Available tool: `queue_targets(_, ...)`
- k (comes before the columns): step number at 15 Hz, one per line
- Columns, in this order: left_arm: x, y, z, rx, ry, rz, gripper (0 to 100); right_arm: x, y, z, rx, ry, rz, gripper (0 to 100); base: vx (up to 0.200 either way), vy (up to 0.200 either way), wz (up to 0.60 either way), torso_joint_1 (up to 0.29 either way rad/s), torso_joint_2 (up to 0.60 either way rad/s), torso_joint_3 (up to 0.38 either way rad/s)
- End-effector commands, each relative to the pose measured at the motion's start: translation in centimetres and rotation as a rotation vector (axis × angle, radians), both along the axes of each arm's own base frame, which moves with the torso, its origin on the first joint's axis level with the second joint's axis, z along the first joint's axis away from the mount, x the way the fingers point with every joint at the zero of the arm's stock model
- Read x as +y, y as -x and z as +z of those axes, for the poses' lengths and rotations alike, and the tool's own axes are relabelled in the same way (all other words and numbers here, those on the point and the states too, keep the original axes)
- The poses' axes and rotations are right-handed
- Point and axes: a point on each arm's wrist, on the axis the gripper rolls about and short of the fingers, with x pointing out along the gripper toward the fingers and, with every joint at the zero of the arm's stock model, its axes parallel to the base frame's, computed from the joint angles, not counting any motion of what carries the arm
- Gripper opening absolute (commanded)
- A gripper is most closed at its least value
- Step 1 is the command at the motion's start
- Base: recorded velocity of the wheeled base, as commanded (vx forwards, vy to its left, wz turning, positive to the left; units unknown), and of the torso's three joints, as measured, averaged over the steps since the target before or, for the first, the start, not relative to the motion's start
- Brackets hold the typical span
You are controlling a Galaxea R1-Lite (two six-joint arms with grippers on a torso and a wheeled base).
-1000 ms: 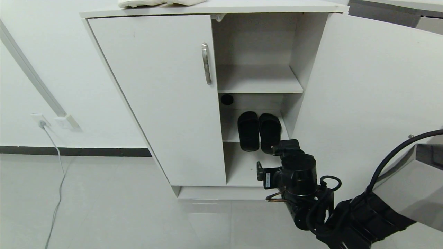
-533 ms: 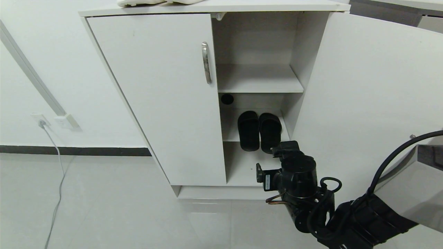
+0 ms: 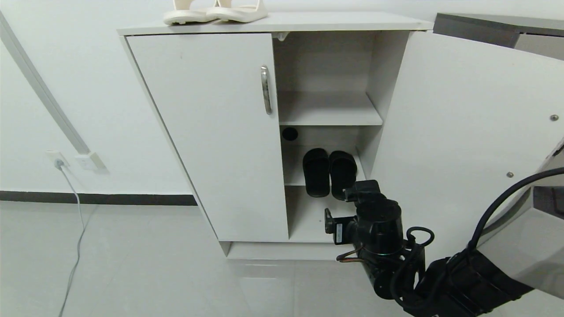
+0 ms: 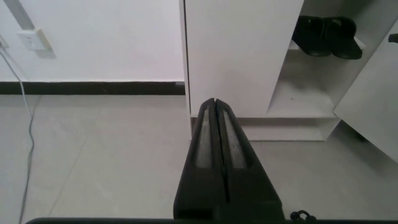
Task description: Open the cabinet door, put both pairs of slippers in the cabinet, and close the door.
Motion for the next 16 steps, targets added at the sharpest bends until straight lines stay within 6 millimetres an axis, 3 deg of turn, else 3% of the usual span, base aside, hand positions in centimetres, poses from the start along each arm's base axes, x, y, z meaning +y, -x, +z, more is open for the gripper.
queue_targets(1, 0.0, 0.0, 0.0, 0.002, -0.001, -0.001, 0, 0.1, 0.1, 0.0, -0.001, -0.001, 0.002, 100, 0.000, 0.000, 0.00, -0.002, 0.00, 0.203)
queue_targets(6, 0.0, 0.0, 0.0, 0.000, -0.005, -0.001, 0, -0.5, 0.5, 0.6, -0.008, -0.005, -0.009, 100, 0.000, 0.000, 0.00, 0.002, 0.00, 0.170)
queue_targets(9, 0.0, 0.0, 0.0, 0.001, -0.013, -0.009, 0, -1.1, 1.0, 1.6, -0.021, -0.019, -0.012, 100, 0.000, 0.000, 0.00, 0.000, 0.00, 0.000)
queue_targets(13, 0.0, 0.0, 0.0, 0.000, -0.010, -0.009, 0, -0.8, 0.8, 1.1, -0.013, -0.011, -0.009, 100, 0.000, 0.000, 0.00, 0.000, 0.00, 0.000)
queue_targets(16, 0.0, 0.0, 0.0, 0.002, -0.010, -0.011, 0, -0.9, 0.9, 1.1, -0.012, -0.008, -0.009, 100, 0.000, 0.200, 0.00, -0.001, 0.00, 0.007)
